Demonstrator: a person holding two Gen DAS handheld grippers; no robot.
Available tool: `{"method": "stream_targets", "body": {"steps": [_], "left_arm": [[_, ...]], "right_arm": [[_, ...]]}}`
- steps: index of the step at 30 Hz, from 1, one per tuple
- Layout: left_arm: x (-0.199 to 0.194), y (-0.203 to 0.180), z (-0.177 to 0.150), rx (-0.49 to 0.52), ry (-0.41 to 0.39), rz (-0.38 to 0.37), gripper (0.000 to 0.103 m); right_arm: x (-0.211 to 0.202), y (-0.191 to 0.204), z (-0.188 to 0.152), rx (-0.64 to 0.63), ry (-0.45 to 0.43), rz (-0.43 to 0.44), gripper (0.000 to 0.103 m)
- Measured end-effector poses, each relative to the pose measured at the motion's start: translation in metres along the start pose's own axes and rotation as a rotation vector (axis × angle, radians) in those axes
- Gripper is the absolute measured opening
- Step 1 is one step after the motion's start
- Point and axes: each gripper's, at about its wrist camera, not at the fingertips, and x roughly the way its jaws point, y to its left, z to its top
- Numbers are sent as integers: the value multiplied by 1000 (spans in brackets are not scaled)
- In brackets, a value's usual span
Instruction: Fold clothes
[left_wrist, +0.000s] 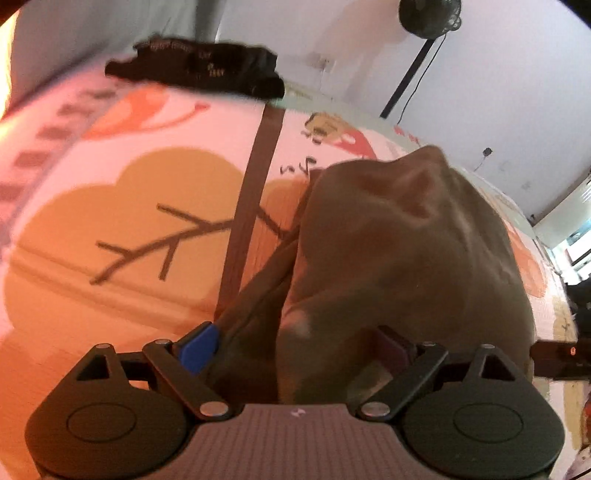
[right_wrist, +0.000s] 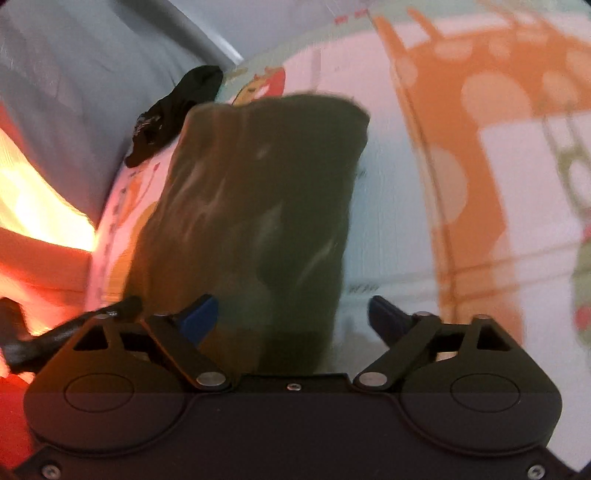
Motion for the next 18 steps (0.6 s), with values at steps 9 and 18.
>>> {"method": "stream_targets", "body": {"steps": [9, 18], "left_arm": [[21, 16, -3, -39, 44, -36, 103], [32, 17, -3, -41, 62, -81, 103]], "right_arm": [[36, -8, -2, 29, 47, 120, 103], [55, -24, -2, 59, 52, 213, 103]]}}
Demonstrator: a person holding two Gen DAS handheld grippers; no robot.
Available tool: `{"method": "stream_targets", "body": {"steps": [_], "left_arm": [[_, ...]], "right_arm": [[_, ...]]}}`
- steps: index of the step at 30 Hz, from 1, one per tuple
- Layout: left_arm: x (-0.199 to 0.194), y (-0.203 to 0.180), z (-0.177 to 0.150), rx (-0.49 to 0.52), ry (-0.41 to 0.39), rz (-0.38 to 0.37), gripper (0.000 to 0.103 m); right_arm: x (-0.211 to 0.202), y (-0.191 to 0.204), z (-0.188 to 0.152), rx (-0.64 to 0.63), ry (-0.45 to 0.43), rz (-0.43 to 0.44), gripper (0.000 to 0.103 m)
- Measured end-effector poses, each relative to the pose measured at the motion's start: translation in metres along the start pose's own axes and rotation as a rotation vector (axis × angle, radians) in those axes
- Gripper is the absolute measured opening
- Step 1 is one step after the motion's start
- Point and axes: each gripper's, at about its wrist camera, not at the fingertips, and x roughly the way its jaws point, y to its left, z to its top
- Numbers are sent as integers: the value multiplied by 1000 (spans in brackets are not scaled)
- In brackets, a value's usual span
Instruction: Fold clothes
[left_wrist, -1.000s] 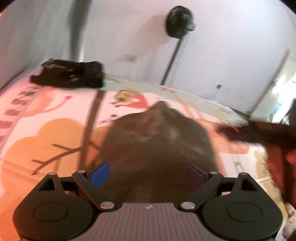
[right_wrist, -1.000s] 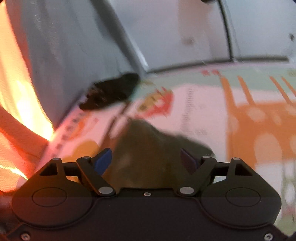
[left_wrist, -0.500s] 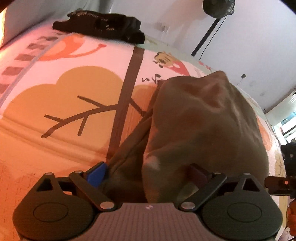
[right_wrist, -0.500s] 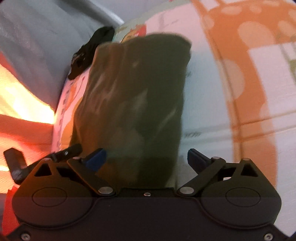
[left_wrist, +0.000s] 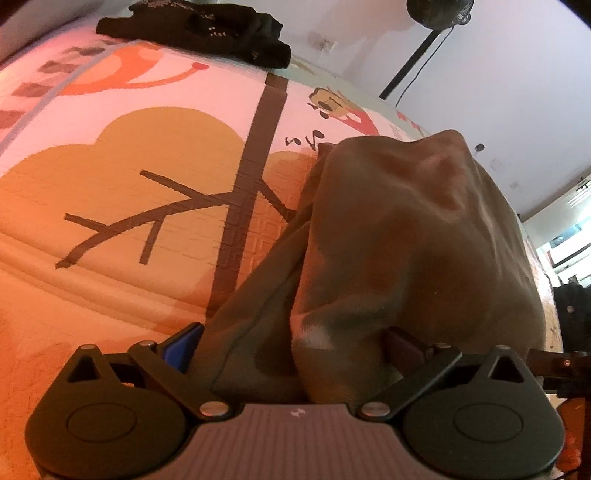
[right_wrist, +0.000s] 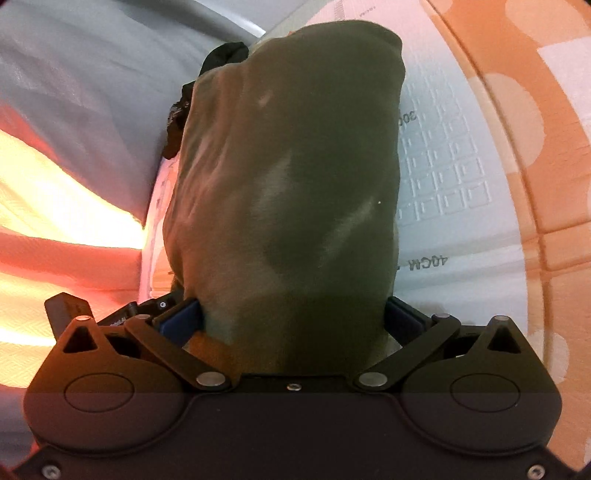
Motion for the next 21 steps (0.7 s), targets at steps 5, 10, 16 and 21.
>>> {"method": "stream_targets", "body": {"steps": [5, 10, 16, 21], "left_arm": [[3, -1, -1, 5, 7, -21, 103], [5, -7, -5, 17, 16, -37, 101], [-5, -3, -9, -23, 12, -79, 62], [-16, -17, -13, 25, -15, -51, 44]], "right_arm": [[12, -16, 0, 40, 22, 63, 103], [19, -19, -2, 47, 23, 78, 103], [21, -6, -1, -23, 34, 22, 94], [10, 2, -2, -57, 32, 8, 84]]}}
